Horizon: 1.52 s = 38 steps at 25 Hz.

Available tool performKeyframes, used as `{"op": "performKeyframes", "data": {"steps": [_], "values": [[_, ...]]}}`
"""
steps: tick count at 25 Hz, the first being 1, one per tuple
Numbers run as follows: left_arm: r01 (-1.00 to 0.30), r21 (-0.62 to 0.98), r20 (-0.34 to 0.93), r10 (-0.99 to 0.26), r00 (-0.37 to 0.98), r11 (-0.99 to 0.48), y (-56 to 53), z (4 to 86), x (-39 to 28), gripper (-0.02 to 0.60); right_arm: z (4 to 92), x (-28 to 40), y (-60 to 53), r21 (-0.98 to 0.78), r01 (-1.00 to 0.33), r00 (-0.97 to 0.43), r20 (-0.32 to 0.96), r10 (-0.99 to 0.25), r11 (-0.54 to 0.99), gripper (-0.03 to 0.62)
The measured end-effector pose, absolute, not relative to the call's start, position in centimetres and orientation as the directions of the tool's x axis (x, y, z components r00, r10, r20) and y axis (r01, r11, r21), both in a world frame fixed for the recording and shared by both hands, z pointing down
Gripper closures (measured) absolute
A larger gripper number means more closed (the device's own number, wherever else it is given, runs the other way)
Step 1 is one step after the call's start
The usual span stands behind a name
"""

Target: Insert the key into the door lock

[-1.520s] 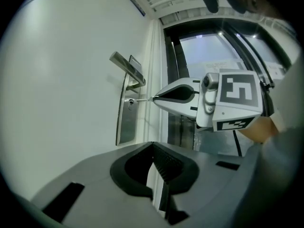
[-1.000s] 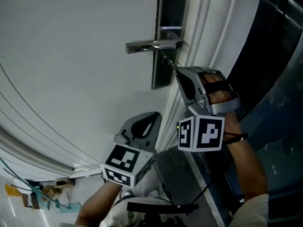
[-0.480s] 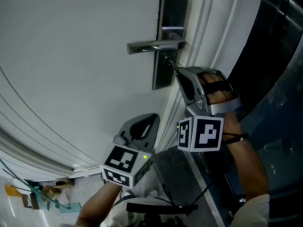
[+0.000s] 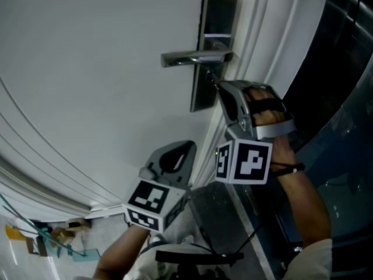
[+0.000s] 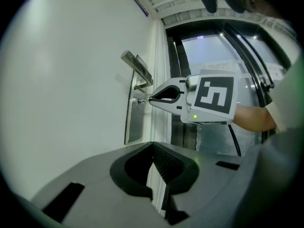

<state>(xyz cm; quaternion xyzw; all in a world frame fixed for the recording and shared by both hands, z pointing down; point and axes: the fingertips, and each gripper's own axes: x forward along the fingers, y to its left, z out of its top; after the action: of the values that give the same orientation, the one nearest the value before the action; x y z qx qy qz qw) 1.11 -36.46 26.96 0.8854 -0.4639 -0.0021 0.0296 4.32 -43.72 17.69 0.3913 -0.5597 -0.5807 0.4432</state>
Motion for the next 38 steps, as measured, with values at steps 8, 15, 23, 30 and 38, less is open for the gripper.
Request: {"op": "performKeyframes", "data": {"steps": [8,15,23,30,38], "values": [[-0.829,0.045,0.018,-0.829,0.558,-0.557,-37.2,26.0,0.5,0.572,17.6,3.8,-45.0,0.997,0.070,-0.291,0.050,-0.955,0.031,0.576],[-0.828,0.041,0.002,-0.828,0.560,-0.560,-37.9,25.3,0.6,0.572,17.7,3.2,-46.4,0.997,0.068,-0.285,0.044,-0.958,0.026,0.576],[-0.825,0.081,0.030,-0.826,0.563,-0.560,-38.0,26.0,0.7,0.572,17.8,3.0,-46.9,0.996,0.091,-0.282,0.029,-0.959,0.003,0.574],[-0.828,0.054,0.010,-0.829,0.560,-0.558,-37.5,25.8,0.4,0.572,17.5,2.7,-47.2,0.997,0.073,-0.275,0.030,-0.961,0.010,0.574],[-0.833,0.046,0.012,-0.834,0.552,-0.551,-36.9,26.1,-0.2,0.572,17.8,2.8,-47.2,0.998,0.056,-0.285,0.001,-0.959,-0.015,0.574]]}}
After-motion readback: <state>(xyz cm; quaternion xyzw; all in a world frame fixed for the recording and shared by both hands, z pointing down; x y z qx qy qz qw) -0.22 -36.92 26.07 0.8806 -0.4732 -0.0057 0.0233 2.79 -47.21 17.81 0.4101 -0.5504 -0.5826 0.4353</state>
